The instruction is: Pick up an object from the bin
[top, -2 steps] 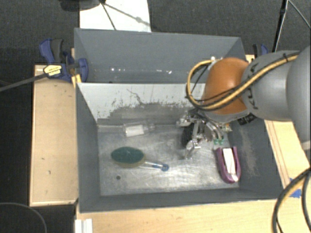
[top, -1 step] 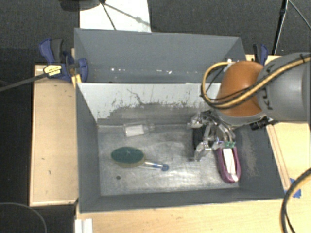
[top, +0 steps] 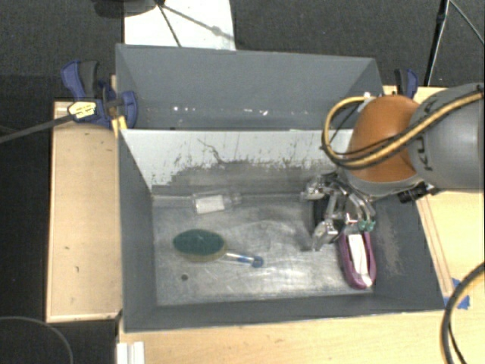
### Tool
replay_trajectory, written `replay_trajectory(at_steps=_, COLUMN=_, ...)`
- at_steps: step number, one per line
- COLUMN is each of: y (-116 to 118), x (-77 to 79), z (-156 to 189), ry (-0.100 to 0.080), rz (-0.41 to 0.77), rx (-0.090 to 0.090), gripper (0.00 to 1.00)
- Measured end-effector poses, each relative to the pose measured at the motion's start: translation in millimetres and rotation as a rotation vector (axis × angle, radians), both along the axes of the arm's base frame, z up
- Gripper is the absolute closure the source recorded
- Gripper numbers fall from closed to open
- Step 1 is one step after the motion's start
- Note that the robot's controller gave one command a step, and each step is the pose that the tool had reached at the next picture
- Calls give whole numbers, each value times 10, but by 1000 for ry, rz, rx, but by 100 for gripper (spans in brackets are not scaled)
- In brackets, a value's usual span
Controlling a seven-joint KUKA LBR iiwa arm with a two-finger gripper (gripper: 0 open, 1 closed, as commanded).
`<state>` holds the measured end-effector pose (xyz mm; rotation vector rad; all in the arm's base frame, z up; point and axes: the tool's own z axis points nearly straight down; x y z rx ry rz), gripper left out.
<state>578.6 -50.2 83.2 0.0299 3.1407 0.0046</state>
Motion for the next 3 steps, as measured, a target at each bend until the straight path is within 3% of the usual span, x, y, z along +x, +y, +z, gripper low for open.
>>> replay_trajectory(at_steps=1, y=-495, x=-109, z=14, ry=-2, rz=83, rx=-2, gripper=0)
replay_trajectory(at_steps=2, y=-469, x=-95, z=20, ry=-8, rz=87, rx=-1, gripper=100)
replay_trajectory(at_steps=3, y=-308, x=-115, z=1431, ry=-9, rz=121, rx=-5, gripper=100)
